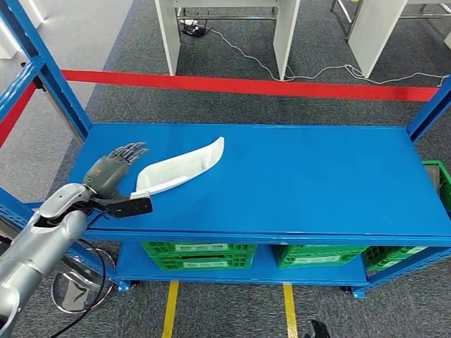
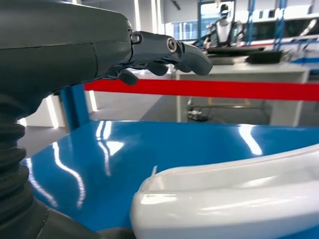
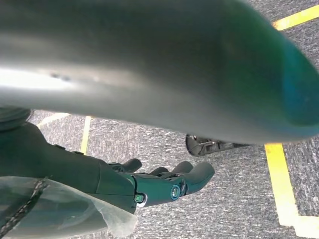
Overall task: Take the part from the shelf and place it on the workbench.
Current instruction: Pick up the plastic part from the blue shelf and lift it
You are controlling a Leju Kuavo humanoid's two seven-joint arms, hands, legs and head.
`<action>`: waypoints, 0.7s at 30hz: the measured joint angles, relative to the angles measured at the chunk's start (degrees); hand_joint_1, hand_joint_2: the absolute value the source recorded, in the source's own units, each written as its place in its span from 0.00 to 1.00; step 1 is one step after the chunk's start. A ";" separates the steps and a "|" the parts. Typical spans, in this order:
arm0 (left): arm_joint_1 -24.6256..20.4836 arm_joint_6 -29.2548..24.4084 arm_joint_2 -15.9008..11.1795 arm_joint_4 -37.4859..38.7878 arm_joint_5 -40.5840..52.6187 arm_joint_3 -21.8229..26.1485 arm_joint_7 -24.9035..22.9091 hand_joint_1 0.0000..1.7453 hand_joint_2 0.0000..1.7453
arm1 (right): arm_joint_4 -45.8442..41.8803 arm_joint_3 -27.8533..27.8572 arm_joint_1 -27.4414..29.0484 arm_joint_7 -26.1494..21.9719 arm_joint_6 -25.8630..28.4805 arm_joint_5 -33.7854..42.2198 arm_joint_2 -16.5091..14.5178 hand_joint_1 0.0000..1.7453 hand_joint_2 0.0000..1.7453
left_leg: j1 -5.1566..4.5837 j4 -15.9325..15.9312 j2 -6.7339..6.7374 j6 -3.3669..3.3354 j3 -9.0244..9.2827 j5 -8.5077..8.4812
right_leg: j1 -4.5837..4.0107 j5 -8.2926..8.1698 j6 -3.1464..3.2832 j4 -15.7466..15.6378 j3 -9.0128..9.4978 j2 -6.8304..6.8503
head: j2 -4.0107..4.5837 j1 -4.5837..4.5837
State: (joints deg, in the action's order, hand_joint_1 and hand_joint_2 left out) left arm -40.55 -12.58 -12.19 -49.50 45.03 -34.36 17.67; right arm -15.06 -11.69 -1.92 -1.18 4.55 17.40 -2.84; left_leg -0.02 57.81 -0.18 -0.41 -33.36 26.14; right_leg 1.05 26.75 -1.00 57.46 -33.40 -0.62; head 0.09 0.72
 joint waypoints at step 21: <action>1.13 3.82 1.30 -4.33 -0.67 -0.90 -2.09 0.00 0.00 | 0.00 0.00 -0.03 0.10 -0.50 -0.02 0.00 0.00 0.00 | 0.00 0.00 0.00 0.00 0.00 0.00 | 0.00 0.00 0.00 0.00 0.00 0.00 | 0.00 0.00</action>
State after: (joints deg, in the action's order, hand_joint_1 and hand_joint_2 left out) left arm -39.42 -8.76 -10.88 -53.83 44.36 -35.26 15.58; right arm -15.06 -11.69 -1.94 -1.08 4.05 17.38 -2.84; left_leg -0.02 57.81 -0.18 -0.41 -33.36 26.14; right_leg 1.05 26.75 -1.00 57.46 -33.40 -0.62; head 0.09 0.72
